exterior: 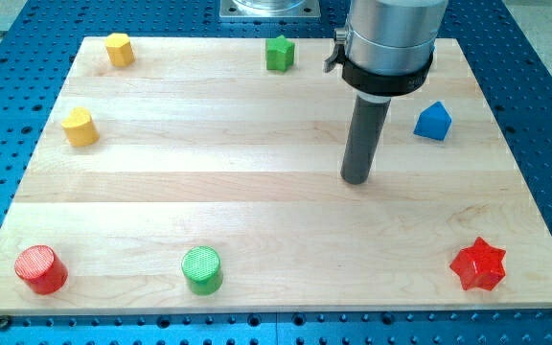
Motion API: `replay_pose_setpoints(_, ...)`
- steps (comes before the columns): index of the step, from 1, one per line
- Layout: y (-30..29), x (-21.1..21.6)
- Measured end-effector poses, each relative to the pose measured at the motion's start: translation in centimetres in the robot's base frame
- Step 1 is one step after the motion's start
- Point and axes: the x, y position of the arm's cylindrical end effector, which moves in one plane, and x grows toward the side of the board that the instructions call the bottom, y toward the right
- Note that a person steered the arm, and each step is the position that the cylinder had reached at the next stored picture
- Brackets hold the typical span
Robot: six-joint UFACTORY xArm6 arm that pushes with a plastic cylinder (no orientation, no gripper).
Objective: Slide your arm towards the triangle
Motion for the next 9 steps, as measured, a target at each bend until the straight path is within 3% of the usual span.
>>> replay_pose_setpoints(7, -0.8, 1.1)
replay_pose_setpoints(9, -5.8, 1.4)
